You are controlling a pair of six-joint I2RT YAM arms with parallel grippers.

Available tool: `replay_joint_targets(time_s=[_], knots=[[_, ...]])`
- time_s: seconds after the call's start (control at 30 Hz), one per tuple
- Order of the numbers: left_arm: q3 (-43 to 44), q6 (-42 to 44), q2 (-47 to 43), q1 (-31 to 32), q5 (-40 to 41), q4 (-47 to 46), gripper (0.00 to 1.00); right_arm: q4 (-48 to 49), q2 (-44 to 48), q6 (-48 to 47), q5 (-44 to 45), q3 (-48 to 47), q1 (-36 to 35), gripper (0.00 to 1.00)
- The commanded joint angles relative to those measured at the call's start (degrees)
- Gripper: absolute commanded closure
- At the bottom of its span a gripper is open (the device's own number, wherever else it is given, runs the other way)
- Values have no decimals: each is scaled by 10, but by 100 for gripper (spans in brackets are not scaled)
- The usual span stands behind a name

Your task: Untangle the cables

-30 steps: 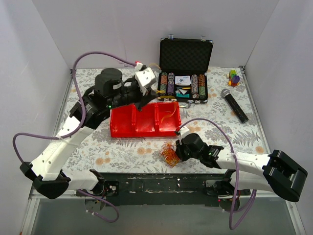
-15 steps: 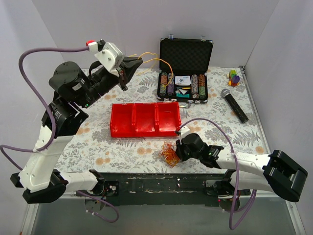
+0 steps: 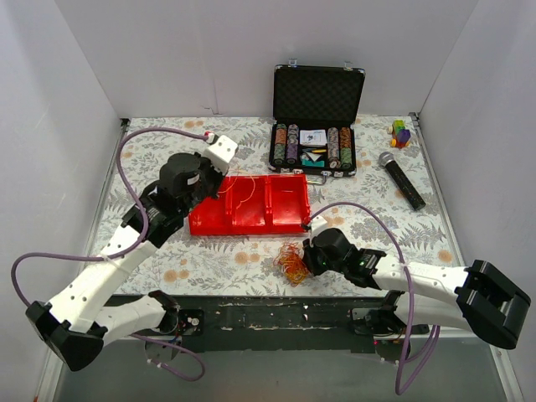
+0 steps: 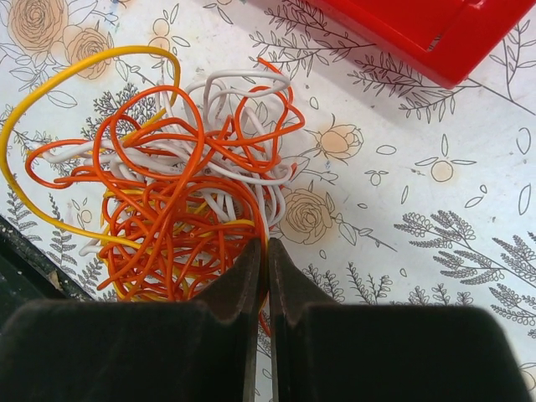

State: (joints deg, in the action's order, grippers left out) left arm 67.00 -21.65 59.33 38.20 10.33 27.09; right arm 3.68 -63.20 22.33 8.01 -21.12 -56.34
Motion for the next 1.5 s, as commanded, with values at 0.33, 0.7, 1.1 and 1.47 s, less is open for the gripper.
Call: replay_joint_targets(time_s=[0.33,0.7,1.1,1.47], knots=[[-132,-69,-40,-152,-33,-50,100,-22,17,1,12,13,-4,95],[-148,-89,-2,-166,-102,-93,100,-17,16,2,13,18,-4,95],[-183,-110,6,-206,-250,-136,100,-13,16,2,15,20,-4,95],[-171,-131,3,-261,-399,-128,100,-11,19,3,14,21,-4,95]])
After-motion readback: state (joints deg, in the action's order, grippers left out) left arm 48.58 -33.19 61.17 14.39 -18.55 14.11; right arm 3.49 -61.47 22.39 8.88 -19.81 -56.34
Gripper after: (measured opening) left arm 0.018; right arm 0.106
